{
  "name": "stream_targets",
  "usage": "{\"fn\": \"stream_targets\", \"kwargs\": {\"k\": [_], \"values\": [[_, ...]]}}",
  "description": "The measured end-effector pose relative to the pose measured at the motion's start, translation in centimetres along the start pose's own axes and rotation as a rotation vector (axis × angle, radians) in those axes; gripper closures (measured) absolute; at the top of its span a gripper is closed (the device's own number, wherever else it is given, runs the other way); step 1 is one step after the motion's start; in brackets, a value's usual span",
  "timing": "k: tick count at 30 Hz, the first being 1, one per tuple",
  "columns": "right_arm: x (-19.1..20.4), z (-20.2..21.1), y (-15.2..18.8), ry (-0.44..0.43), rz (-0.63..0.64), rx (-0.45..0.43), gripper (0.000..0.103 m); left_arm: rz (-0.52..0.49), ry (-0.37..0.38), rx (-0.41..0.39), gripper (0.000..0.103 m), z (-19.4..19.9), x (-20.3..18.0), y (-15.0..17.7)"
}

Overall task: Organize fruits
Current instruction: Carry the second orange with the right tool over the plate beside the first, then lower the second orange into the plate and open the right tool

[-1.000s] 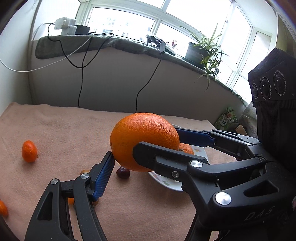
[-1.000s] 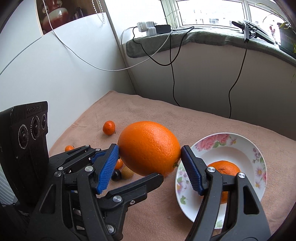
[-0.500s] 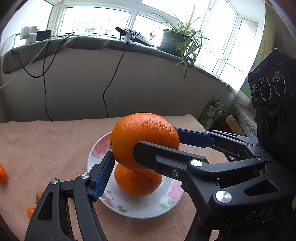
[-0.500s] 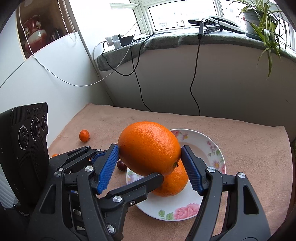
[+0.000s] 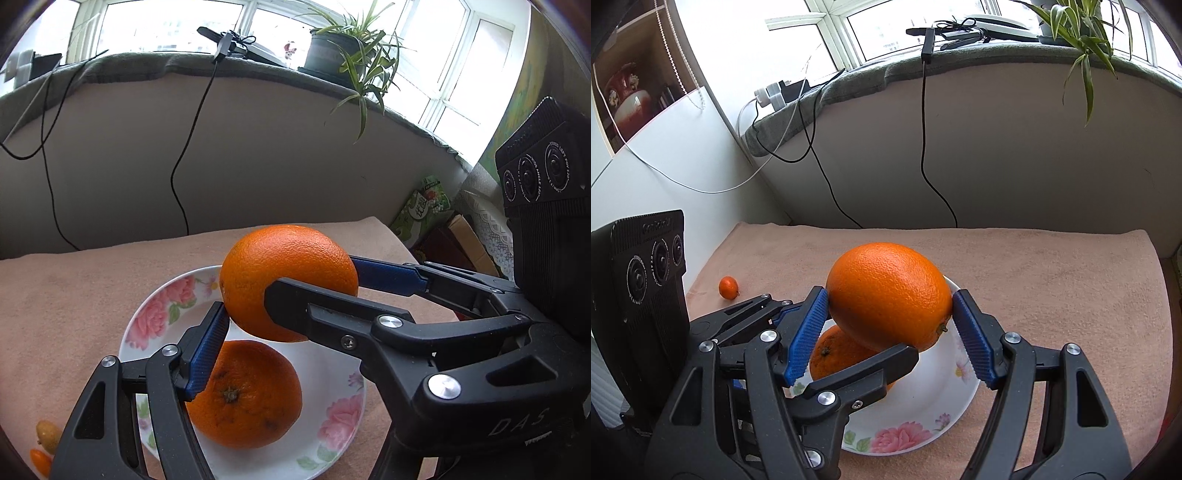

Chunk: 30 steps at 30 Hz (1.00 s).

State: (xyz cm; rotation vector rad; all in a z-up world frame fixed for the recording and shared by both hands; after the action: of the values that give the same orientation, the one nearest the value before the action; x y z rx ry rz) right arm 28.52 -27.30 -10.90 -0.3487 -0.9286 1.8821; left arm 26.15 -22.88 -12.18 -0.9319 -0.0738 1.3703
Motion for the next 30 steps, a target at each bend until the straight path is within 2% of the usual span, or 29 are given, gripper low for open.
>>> {"fn": "stream_targets", "kwargs": {"k": [7, 24, 30], "values": [[-1.4, -1.1, 0.7, -0.002, -0.027, 0.02, 0.031, -0.002, -0.005, 0.036, 0.034, -1.3, 0.1, 0.5], [-2.2, -2.1, 1.2, 0.012, -0.05, 0.049, 0.03, -0.034, -0.036, 0.064, 0.034, -2.2, 0.2, 0.7], [-2.1, -1.4, 0.7, 0.037, -0.034, 0.025, 0.03, -0.032, -0.051, 0.06, 0.034, -2.0, 0.4, 0.7]]}}
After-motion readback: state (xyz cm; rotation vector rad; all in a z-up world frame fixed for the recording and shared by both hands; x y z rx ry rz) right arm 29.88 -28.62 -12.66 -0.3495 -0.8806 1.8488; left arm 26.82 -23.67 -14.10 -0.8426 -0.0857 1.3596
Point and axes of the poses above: each gripper's, at about its wrist camera, not at the fingertips, and z roughly against the way its jaws point, x to its left, y to its underside, the point moved 9 cm from there along -z, roughly the way its jaws point, and after that the axes turned 14 degrees about z, right-handed, at the moved point
